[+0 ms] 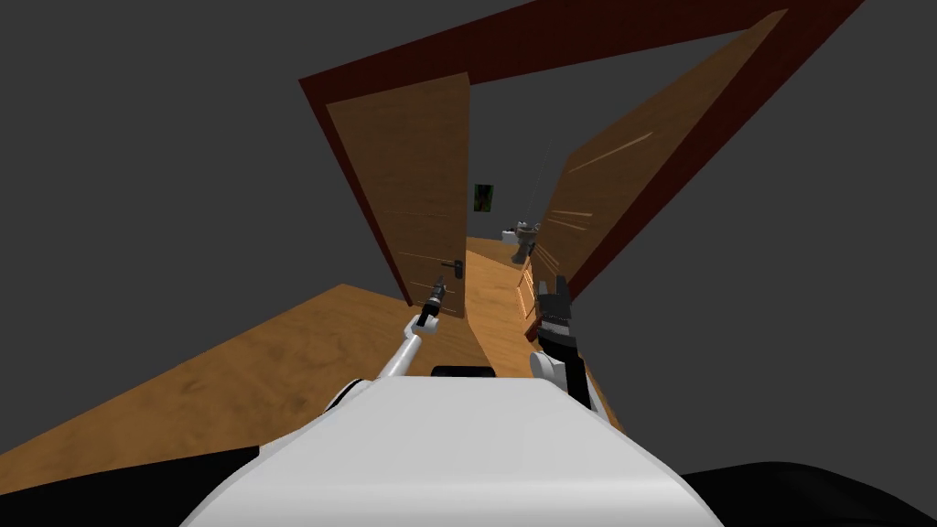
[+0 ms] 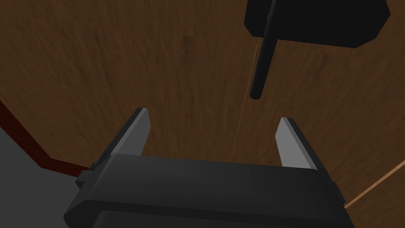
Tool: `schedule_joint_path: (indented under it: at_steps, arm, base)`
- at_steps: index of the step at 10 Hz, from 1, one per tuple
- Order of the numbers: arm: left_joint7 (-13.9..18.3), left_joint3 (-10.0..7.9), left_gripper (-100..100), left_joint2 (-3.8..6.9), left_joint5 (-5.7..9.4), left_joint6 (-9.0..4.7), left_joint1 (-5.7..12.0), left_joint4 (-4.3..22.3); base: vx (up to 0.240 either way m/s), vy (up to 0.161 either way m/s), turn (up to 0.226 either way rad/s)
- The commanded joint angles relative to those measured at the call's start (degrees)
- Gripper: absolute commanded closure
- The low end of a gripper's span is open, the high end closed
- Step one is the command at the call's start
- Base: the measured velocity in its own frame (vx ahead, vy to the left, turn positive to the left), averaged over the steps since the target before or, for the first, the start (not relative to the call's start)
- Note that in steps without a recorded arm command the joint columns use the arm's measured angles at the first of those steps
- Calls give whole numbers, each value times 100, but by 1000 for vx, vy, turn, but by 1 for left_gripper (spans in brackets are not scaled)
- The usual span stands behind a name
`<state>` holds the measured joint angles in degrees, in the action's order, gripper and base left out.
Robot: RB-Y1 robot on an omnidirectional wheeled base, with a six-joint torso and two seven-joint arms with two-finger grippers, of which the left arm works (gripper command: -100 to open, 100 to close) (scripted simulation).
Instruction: Push the door open
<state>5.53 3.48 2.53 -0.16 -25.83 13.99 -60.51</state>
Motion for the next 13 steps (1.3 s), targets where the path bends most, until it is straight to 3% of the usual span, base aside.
schedule_joint_path:
  at_steps: [1, 2, 4, 5, 10, 12, 13]
  arm:
    - [3, 43, -100, -5, 12, 26, 240, 286]
    - [3, 43, -100, -5, 12, 26, 240, 395]
    - [6, 95, -100, -20, 26, 24, 539, 810]
    - [6, 95, -100, -20, 26, 24, 539, 866]
    - [10, 207, -100, -72, 57, 18, 1191, 1893]
    - [11, 234, -100, -90, 64, 16, 1343, 2129]
    - [17, 222, -100, -77, 65, 1, 1318, 2093]
  base:
    - [68, 78, -15]
    - [66, 57, -13]
    - [66, 61, -7]
    - [67, 57, -8]
    - [82, 70, -10]
    - [108, 65, -7]
    - [39, 35, -4]
